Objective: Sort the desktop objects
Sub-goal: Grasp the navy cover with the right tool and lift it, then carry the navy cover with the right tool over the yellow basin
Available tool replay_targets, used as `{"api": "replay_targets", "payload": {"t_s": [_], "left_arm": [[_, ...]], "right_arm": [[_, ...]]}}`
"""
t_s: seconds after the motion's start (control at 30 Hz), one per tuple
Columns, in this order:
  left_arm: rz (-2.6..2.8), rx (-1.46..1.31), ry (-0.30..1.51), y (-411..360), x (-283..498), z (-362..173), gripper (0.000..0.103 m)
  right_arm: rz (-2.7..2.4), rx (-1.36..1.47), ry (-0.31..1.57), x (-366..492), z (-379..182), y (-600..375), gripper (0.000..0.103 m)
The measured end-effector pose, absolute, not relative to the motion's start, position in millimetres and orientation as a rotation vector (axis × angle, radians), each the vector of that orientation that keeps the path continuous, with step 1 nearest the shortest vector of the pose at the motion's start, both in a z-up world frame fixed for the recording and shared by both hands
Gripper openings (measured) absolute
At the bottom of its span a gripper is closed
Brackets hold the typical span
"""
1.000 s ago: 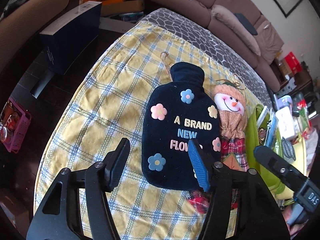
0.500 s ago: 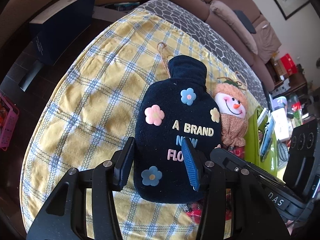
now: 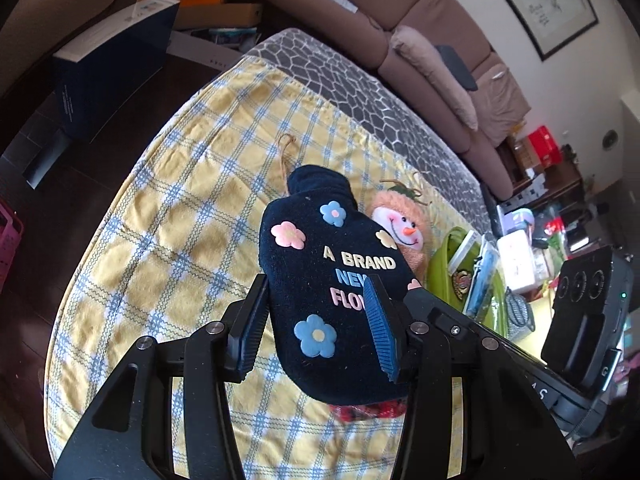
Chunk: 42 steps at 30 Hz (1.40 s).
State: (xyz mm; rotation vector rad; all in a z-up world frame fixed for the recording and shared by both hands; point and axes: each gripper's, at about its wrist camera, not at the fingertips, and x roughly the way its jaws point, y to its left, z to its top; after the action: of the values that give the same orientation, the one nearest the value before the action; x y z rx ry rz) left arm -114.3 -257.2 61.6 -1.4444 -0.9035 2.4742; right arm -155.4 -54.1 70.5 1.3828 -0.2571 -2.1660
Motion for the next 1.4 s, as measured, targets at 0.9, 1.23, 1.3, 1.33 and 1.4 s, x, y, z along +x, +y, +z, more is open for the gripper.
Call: {"api": "replay_targets", "payload": {"t_s": [0.9, 1.23, 1.3, 1.33, 1.4], "left_arm": [[2.35, -1.094, -0.492, 38.9, -77.7, 215.3, 0.044], [2.176, -1.028, -0.287, 230.5, -79.4, 229.8, 0.044], [2.147, -1.031, -0.26, 257.5, -78.8, 224.4, 0.044], [2.135, -1.034, -0.243, 269.3, -79.2, 221.5, 0.044], [2.12, -1.039, -0.2, 289.6, -79.2, 214.7, 0.044]], "right_arm": [[-2.465, 1.094, -0.452, -77.8, 223.8, 215.2, 0.027], [-2.715, 1.061, -0.599, -35.6, 238.5, 398.3, 0.027], [-2.746, 1.071, -0.623, -29.7, 231.3, 426.7, 0.027], [-2.758, 1.076, -0.635, -26.8, 226.2, 439.6, 0.027], [-2.771, 1.098, -0.662, -25.2, 214.8, 460.5, 0.027]]}}
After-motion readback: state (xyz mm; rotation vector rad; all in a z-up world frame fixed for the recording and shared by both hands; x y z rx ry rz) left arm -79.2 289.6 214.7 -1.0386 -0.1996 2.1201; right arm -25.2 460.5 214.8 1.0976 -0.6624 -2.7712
